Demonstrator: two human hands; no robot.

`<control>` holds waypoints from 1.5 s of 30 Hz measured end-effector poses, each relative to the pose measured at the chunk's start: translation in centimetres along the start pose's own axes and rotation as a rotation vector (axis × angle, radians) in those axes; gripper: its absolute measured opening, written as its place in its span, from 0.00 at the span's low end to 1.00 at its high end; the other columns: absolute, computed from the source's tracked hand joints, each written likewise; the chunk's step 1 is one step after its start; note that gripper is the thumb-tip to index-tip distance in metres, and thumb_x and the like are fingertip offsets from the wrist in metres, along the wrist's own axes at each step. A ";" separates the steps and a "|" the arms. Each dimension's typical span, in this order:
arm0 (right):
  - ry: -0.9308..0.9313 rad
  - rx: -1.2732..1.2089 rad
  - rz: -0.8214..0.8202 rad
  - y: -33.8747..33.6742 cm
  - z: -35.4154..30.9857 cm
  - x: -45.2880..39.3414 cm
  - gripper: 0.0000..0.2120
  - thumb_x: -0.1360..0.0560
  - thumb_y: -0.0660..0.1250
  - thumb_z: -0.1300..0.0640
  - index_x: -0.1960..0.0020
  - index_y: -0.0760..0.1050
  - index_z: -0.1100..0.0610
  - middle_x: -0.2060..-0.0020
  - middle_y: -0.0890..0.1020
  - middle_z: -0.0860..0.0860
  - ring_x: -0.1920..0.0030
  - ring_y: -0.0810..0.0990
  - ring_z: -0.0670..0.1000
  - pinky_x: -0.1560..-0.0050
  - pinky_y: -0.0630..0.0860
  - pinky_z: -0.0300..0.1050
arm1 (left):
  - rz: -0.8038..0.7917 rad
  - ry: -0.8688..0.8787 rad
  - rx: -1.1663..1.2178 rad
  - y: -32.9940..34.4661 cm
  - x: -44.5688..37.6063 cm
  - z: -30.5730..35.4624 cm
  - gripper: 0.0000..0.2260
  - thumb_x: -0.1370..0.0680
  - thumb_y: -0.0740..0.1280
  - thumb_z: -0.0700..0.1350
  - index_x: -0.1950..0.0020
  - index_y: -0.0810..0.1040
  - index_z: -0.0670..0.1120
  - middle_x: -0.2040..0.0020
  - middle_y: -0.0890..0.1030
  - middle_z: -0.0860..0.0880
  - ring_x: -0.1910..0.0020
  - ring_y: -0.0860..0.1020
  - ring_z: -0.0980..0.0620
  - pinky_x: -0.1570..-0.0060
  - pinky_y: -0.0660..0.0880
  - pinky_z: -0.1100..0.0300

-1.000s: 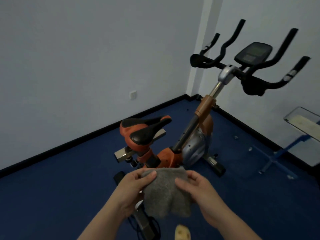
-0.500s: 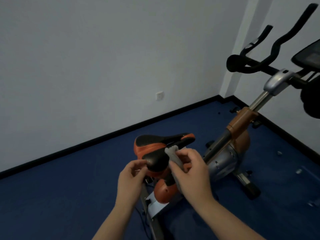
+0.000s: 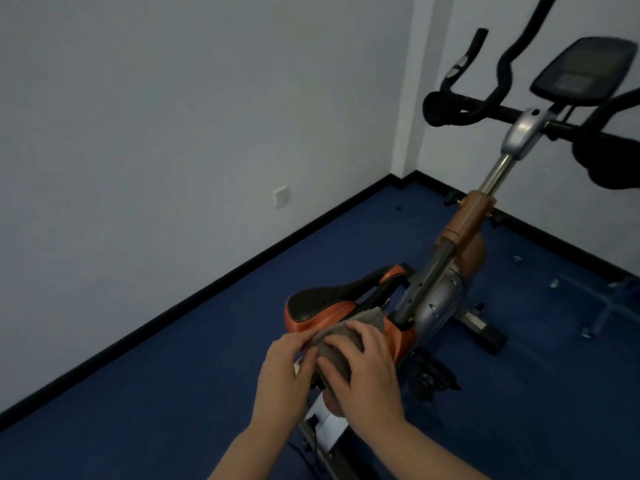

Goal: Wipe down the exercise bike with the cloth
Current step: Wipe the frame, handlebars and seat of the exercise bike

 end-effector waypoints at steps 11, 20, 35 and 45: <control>0.364 -0.027 0.210 4.2 -0.7 0.8 0.20 0.23 0.51 0.36 0.36 0.65 0.41 0.24 0.46 0.40 0.24 0.53 0.50 0.35 0.70 0.49 | -0.334 0.383 -0.016 -1.3 -1.1 -3.4 0.30 0.21 0.66 0.35 0.29 0.66 0.64 0.30 0.69 0.67 0.31 0.67 0.64 0.31 0.66 0.61; 0.479 -0.062 0.263 3.9 -0.4 -0.8 0.09 0.20 0.54 0.41 0.42 0.64 0.40 0.27 0.60 0.49 0.29 0.63 0.52 0.37 0.72 0.53 | -0.422 0.429 -0.029 -1.9 -1.8 -3.7 0.30 0.22 0.66 0.33 0.32 0.65 0.64 0.31 0.71 0.60 0.31 0.67 0.63 0.31 0.62 0.69; 0.684 -0.169 0.227 2.3 0.2 -3.1 0.06 0.17 0.53 0.45 0.42 0.61 0.44 0.36 0.68 0.48 0.41 0.73 0.52 0.48 0.74 0.50 | -0.391 0.469 -0.089 -1.9 -2.9 -3.6 0.26 0.26 0.67 0.31 0.32 0.75 0.54 0.35 0.76 0.59 0.36 0.71 0.59 0.34 0.68 0.61; 0.888 -0.206 0.296 2.4 0.9 -3.0 0.12 0.18 0.51 0.43 0.38 0.56 0.46 0.45 0.77 0.55 0.58 0.77 0.53 0.57 0.76 0.51 | -0.429 0.468 -0.052 -2.1 -3.2 -3.7 0.25 0.26 0.67 0.30 0.34 0.78 0.52 0.37 0.77 0.59 0.36 0.72 0.58 0.34 0.68 0.61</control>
Point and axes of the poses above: each hand's wrist, its own x-axis away from the middle knuckle, its own y-axis out of the palm, z = x × y, the point moved 5 cm from there along -x, towards the middle knuckle
